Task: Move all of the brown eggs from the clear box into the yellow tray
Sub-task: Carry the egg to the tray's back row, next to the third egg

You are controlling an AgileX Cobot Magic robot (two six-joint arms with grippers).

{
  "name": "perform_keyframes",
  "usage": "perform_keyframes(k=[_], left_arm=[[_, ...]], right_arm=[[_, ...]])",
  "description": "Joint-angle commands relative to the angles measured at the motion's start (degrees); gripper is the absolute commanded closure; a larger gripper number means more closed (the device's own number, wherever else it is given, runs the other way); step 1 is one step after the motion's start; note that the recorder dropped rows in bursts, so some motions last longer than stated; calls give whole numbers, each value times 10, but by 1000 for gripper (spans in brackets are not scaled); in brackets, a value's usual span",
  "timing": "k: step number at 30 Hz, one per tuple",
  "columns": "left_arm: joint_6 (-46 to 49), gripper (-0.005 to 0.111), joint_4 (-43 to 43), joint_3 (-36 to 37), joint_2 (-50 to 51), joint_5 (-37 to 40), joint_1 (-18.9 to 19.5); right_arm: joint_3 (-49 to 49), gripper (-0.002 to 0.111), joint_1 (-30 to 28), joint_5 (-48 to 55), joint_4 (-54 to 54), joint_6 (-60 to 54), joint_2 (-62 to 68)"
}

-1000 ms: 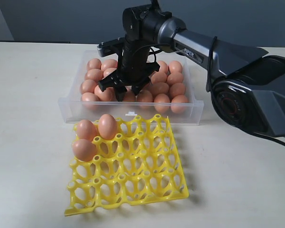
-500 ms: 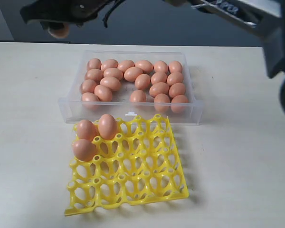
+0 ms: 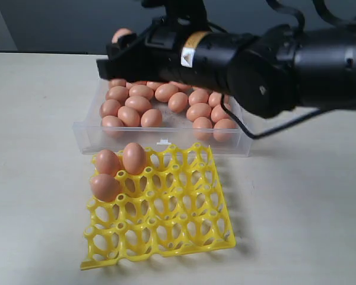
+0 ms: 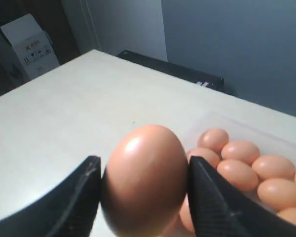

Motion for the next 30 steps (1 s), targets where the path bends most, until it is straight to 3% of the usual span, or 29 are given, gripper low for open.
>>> perform_keyframes(k=[1,6,11,30], left_arm=[[0,106,0,2,-3,-6,2],[0,106,0,2,-3,-6,2],[0,106,0,2,-3,-6,2],[0,106,0,2,-3,-6,2]], right_arm=[[99,108,-2,-74,2,0,-32],[180,108,4,-195,35,0,-37],[211,108,4,-197,77,-54,-25],[211,108,4,-252,92,-16,111]])
